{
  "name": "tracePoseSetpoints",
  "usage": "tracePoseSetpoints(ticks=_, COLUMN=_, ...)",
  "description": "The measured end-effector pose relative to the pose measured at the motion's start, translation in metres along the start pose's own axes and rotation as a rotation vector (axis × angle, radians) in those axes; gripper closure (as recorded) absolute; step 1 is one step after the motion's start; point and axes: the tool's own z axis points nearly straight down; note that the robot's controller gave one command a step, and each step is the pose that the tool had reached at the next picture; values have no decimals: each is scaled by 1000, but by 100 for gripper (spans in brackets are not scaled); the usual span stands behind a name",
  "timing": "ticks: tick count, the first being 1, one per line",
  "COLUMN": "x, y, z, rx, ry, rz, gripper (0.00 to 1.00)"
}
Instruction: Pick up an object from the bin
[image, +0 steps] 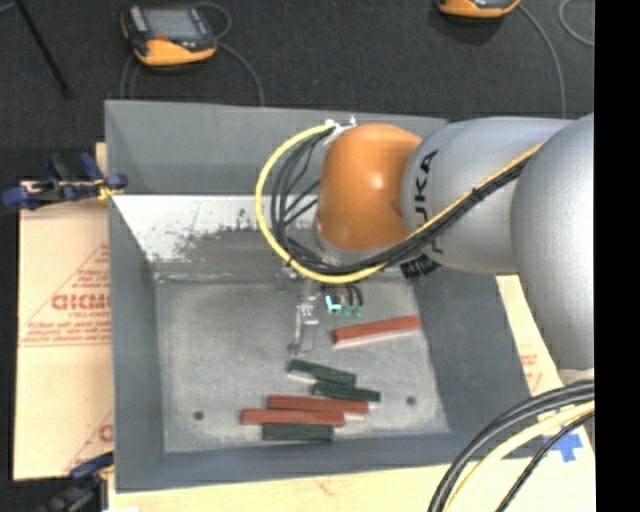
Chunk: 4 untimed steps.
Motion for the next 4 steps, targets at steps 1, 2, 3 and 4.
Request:
tracePoseSetpoints(ticks=1, x=-2, y=0, z=-5, rx=-1, ry=-8, rz=1, gripper=0)
tracePoseSetpoints(ticks=2, x=16, y=-20, z=14, rx=-1, ry=-16, rz=-91, gripper=0)
tracePoseSetpoints(ticks=3, x=37, y=-54, z=42, rx=4, ry=-2, rz=-299, gripper=0)
tracePoseSetpoints(ticks=4, x=64, y=-47, z=58, rx=1, ry=-8, rz=-329, gripper=0)
